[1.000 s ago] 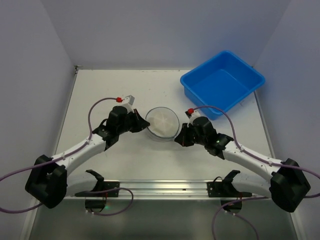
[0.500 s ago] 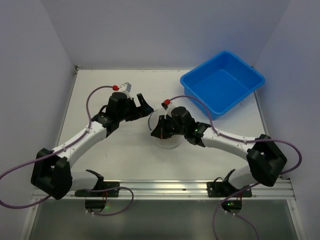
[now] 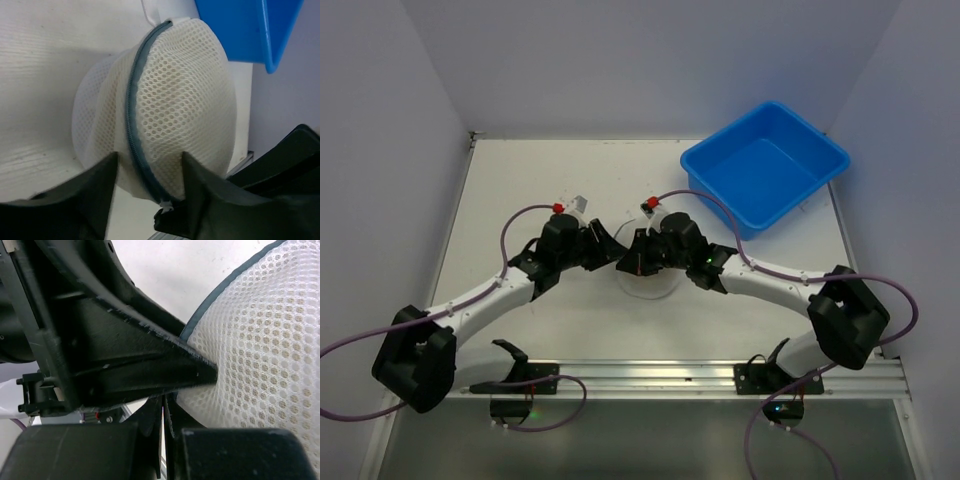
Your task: Unzip the laundry bag and remove the bra
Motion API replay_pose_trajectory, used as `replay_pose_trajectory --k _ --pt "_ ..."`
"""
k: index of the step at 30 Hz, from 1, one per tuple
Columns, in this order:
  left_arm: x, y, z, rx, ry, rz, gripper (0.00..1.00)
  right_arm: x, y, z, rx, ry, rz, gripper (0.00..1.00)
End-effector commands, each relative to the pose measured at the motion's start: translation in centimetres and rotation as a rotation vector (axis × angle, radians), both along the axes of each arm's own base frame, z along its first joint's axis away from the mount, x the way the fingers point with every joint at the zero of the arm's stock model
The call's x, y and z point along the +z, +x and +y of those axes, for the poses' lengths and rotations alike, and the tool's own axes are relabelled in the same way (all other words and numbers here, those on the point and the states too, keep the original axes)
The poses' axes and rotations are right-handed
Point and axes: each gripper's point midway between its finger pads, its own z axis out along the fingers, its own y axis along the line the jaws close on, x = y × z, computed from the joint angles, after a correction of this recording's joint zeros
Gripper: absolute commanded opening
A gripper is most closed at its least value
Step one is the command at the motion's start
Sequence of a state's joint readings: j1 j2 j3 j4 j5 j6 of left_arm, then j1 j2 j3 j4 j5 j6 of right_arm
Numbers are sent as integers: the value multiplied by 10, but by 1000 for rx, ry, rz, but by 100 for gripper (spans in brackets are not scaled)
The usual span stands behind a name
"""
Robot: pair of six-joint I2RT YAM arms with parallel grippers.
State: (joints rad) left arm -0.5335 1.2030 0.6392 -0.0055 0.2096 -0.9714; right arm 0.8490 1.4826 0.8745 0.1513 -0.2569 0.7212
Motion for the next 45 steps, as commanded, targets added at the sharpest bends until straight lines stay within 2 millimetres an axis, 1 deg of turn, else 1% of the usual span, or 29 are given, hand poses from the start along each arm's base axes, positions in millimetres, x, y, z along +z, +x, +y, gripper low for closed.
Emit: replay_pose_trajectory --k 1,3,4,5,6,8,10,11,13,14,15,19,22,26,27,29,30,31,32,33,34,36,38,39,41,42,43,44,45 --pt "4 2 -8 8 -56 -15 41 17 -3 8 21 69 -25 0" --pt "4 6 -4 33 -44 -33 23 16 -5 4 13 64 -26 0" --pt "5 6 -3 38 -39 -38 8 14 -8 1 15 57 -18 0" --pt "5 8 1 55 -24 -42 2 6 -12 -3 21 44 -3 0" --pt "5 8 4 55 -9 -52 0 6 -12 -8 7 37 -9 0" --pt "4 9 10 64 13 -49 0 -13 -19 -26 -7 -38 3 0" --pt "3 10 15 65 29 -51 0 -19 -18 -49 -52 -83 -16 0" --pt "2 9 16 60 31 -51 0 -35 -23 -64 -68 -115 3 0" --pt "-5 5 21 52 60 -32 0 -34 -15 -92 -127 -101 7 0" --pt "-8 3 22 45 72 -25 0 -47 -18 -108 -149 -121 34 0" --pt "-10 2 22 34 84 -26 0 -50 -6 -127 -214 -125 41 0" --pt "-11 0 19 -25 91 -41 0 -52 4 -163 -282 -196 -3 0" --pt "-7 7 16 -64 113 -65 0 -43 9 -158 -238 -204 -26 0" --pt "3 35 10 -85 154 -116 2 -28 10 -127 -135 -110 -18 0" --pt "20 50 5 -91 155 -167 11 -25 1 -114 -95 -85 9 0" --pt "19 70 4 -88 175 -159 19 -8 4 -91 -55 -36 -24 0" --pt "22 78 3 -83 175 -166 25 -12 -5 -75 -10 -39 -10 0" --pt "37 92 1 -66 162 -198 29 -5 -6 -63 3 -17 -9 0" --pt "35 99 -1 -64 159 -194 34 6 -3 -52 17 10 -18 0" --pt "43 105 -3 -55 142 -202 49 9 -9 -40 36 33 1 0" --pt "44 106 0 -48 137 -194 57 14 -5 -28 47 58 -9 0" --pt "44 103 5 -19 128 -168 82 16 -3 -17 43 77 -2 0" --pt "44 98 17 45 148 -161 92 16 4 -10 29 90 -5 0" --pt "28 87 23 66 150 -112 96 17 6 -8 22 101 -4 0" --pt "27 74 27 77 121 -113 97 19 9 -3 28 113 -13 0" --pt "10 60 29 82 104 -60 97 18 9 -2 30 111 -14 0" --pt "7 53 28 77 82 -47 97 18 9 -1 33 109 -16 0" --pt "15 47 22 55 30 -67 95 16 9 0 38 105 -14 0" --pt "5 35 18 49 -4 -35 92 15 8 1 40 103 -13 0"
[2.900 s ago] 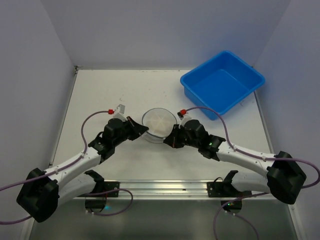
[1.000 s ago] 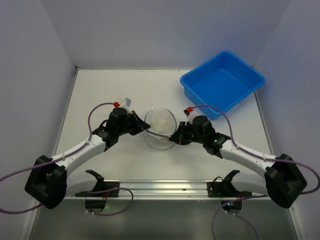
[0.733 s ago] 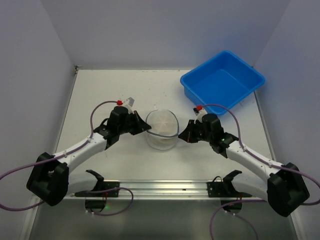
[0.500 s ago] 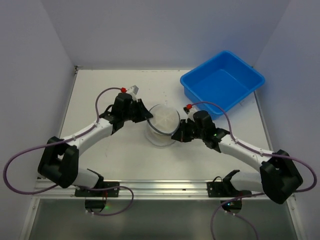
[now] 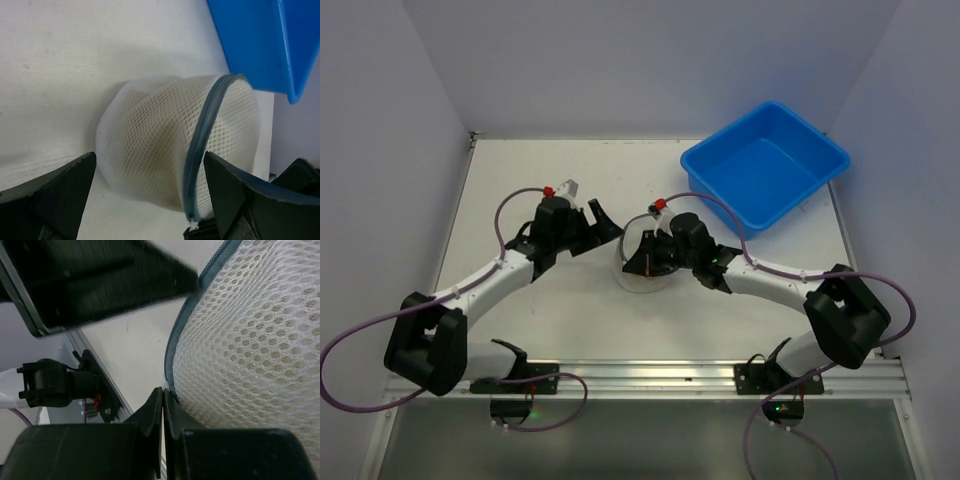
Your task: Unzip the laundry bag and remove the bra
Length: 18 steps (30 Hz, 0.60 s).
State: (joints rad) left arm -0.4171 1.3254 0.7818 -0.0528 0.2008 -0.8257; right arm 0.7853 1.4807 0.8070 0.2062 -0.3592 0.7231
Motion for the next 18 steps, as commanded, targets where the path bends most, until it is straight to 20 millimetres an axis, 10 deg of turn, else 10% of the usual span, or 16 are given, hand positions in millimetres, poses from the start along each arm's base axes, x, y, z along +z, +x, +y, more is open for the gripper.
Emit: replay_pose_trajectory --k 1,10,14,18 --pt "8 -20 -15 -14 -151 -5 91 27 8 16 13 76 -56 0" --pt "4 -48 -49 -80 -178 2 62 21 3 17 16 65 -47 0" --pt "-7 -50 -43 -58 -154 17 17 19 0 10 1 48 -48 0" --pt "-5 -47 -38 -42 -122 10 0 10 -10 -10 -11 -10 -61 0"
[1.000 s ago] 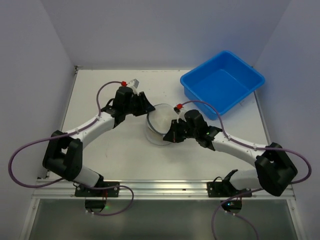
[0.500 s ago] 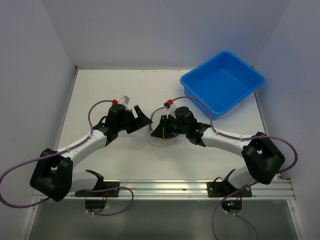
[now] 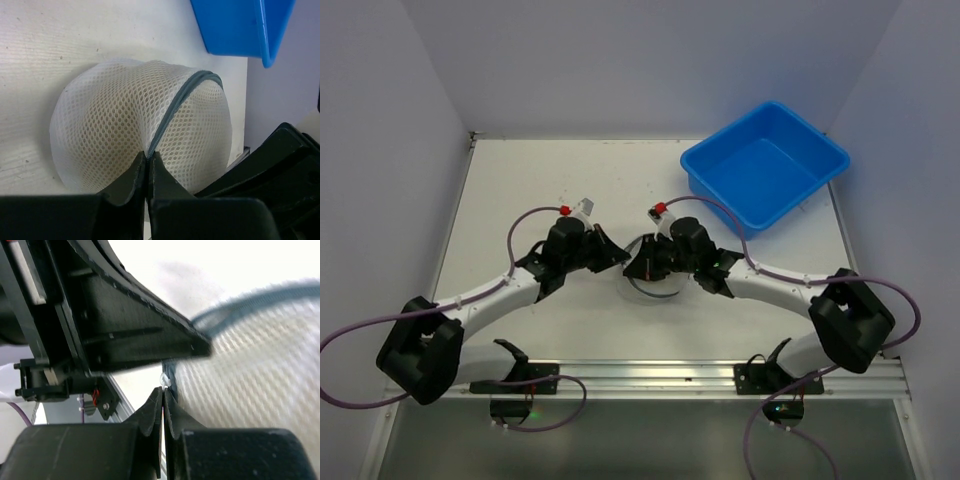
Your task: Unzip the laundry bag and remove the bra
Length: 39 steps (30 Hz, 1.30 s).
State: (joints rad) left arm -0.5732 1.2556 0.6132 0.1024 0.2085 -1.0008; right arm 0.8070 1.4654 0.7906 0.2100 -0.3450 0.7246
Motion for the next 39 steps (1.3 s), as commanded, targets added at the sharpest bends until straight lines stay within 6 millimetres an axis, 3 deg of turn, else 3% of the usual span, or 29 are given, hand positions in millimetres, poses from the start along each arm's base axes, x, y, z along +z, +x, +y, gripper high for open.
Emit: replay_pose_trajectory --k 1,3,4,5,6,7,8,10,11,15,20,22,25,26,29,30,31,32,35,39 --pt "6 6 9 38 31 -36 0 6 -9 -23 -26 -39 -48 0" --pt "4 8 16 48 55 -36 0 -3 -12 -41 -55 -102 -64 0" --pt "3 6 20 50 63 -28 0 -21 -21 -57 -67 -163 -34 0" --pt "2 6 23 51 68 -27 0 -15 -20 -69 -103 -169 -68 0" --pt "-2 4 26 50 72 -20 0 -20 -23 -80 -117 -203 -72 0" --pt "0 3 30 54 64 -22 0 -38 -32 -98 -132 -264 -42 0" --pt "-2 2 33 49 67 -22 0 -34 -29 -111 -171 -269 -57 0" --pt "-5 -6 35 28 69 -19 0 -51 -31 -139 -230 -347 -27 0" --pt "-5 -8 36 13 75 -29 0 -54 -23 -155 -289 -359 -14 0" --pt "-15 -27 38 -55 96 -10 0 -61 -9 -183 -412 -416 20 0" --pt "-25 -47 45 -92 111 2 0 -47 10 -160 -382 -360 20 0" --pt "-24 -51 49 -85 113 -3 0 -33 21 -144 -349 -316 -14 0" --pt "-18 -49 51 -57 101 -25 0 -8 22 -121 -268 -275 -79 0" --pt "-14 -48 51 -47 91 -31 1 -2 20 -116 -249 -285 -110 3" --pt "0 -41 51 -22 71 -72 15 29 15 -106 -243 -295 -204 29" --pt "6 -37 50 -16 65 -90 20 34 11 -106 -233 -309 -222 42" --pt "11 -35 50 -9 59 -110 25 49 10 -102 -233 -294 -253 46" --pt "14 -33 50 -2 57 -119 33 59 5 -97 -222 -278 -276 49" --pt "20 -28 50 12 56 -137 44 79 3 -92 -230 -235 -302 56" --pt "19 -29 51 16 55 -131 50 80 6 -81 -238 -187 -278 62"
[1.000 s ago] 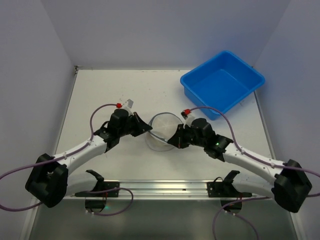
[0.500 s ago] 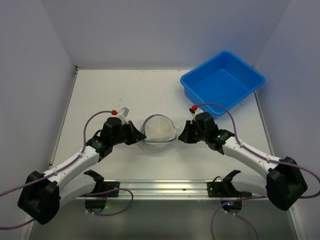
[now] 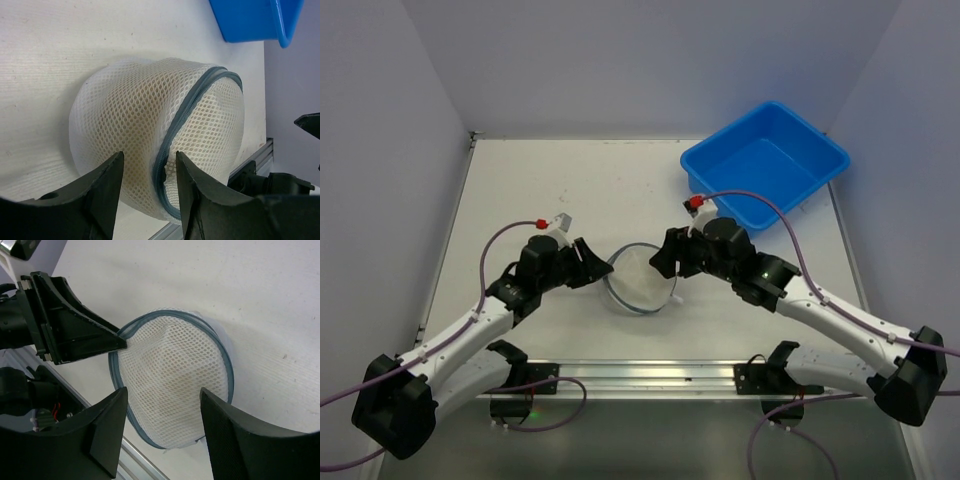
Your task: Unzip the laundry bag and remove the bra
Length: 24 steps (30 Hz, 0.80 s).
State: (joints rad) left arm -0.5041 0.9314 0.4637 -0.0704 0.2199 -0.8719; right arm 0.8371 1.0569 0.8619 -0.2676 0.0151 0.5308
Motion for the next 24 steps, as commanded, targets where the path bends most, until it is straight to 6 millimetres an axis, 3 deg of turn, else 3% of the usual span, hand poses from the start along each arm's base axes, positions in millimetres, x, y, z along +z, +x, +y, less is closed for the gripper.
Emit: replay_pose_trajectory --k 1,3,8,9,12,17,24 --pt "18 8 0 18 -16 -51 50 3 7 8 -20 25 7 62" --pt "15 7 2 24 -14 -44 50 -6 7 13 -33 29 50 62" --pt "19 9 5 45 -11 -59 50 -58 3 14 -81 2 180 62" --pt "20 9 6 47 -9 -61 50 -74 -1 8 -96 -23 207 61" --pt "25 11 7 46 -2 -77 50 -97 -1 -12 -167 -85 213 61" --pt "33 14 -1 -3 -5 -96 49 -107 -3 -24 -141 -163 166 59" --pt "45 18 -32 -140 -94 -97 49 -116 -1 -22 -122 -200 175 59"
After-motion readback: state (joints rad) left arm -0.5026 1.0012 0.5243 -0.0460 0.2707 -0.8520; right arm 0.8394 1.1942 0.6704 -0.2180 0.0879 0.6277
